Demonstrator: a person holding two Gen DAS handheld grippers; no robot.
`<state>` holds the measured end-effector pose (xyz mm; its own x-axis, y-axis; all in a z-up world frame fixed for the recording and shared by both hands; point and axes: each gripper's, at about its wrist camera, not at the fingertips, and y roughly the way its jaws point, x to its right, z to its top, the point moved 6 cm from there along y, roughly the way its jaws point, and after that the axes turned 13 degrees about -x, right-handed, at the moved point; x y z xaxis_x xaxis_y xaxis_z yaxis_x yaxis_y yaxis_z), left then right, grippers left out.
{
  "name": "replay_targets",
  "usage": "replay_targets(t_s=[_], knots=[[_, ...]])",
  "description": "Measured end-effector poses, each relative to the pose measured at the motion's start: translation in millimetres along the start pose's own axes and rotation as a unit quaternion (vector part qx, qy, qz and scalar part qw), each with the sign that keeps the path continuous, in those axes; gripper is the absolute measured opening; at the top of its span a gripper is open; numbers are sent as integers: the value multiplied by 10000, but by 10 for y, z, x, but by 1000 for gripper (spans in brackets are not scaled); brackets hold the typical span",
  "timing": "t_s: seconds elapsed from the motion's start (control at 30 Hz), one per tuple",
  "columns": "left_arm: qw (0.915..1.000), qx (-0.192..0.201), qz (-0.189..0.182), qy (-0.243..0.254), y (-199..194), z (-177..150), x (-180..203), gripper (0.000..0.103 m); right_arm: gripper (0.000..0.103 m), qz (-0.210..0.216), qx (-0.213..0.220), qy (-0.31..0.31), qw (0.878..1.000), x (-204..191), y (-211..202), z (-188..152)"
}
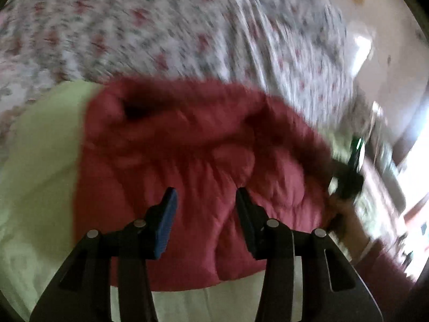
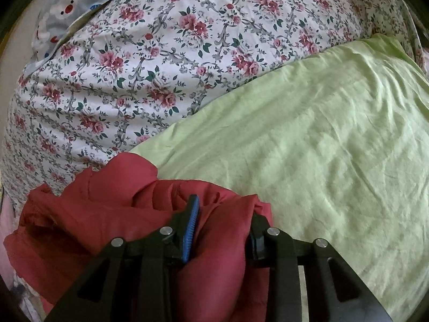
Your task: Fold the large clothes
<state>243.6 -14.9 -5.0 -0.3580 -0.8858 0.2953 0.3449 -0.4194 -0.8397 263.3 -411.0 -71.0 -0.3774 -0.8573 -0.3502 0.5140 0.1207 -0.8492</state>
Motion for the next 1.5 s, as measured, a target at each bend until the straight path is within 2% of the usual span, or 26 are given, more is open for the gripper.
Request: replay_targets(t_s=[0.1,0.17,0.27,0.33,0.43,0.47,0.57,0.67,0.73,0.83,0.93,1.03,1.2,1.37,1.5], knots=[[9987,-276,423,43,357,5,28,43,33,33,69,-38,10000,-11,-101,-10],[9978,-282,596,2,478,59,-18,43,38,146,148,-76,9998,-46,-243,-6],[9973,-266,673,-113,579,141,-107,42,52,349,379,-193,9985,-128,-575,-23],[9967,-242,756,-153,608,186,-141,42,67,460,644,-345,9963,-203,-844,-69],[9961,-210,838,-184,627,238,-173,41,78,643,906,-905,9897,-443,-1189,-256],[9959,-209,858,-203,638,258,-181,41,79,694,789,-1180,9874,-562,-1183,-352],[9953,-229,908,-234,681,319,-185,41,79,680,32,-1891,9796,-841,-856,-636],[9952,-249,899,-285,686,364,-187,39,78,221,-441,-2256,9730,-914,-424,-758],[9960,-212,795,-362,634,358,-236,36,78,-15,-746,-2209,9724,-847,-129,-759],[9972,24,554,-507,422,321,-332,33,78,-41,-708,-2045,9763,-735,88,-641],[9951,169,726,-655,350,363,-473,33,78,-75,-683,-1850,9803,-735,127,-519],[9925,5,806,-921,473,448,-707,23,79,-50,-774,-1695,9825,-741,190,-407],[9903,-182,809,-1118,763,646,-890,23,79,39,-896,-1569,9835,-742,282,-275],[9901,-233,733,-1177,846,683,-989,23,79,96,-908,-1517,9842,-734,338,-222],[9907,-166,643,-1190,761,648,-973,23,80,109,-929,-1522,9839,-749,350,-210]])
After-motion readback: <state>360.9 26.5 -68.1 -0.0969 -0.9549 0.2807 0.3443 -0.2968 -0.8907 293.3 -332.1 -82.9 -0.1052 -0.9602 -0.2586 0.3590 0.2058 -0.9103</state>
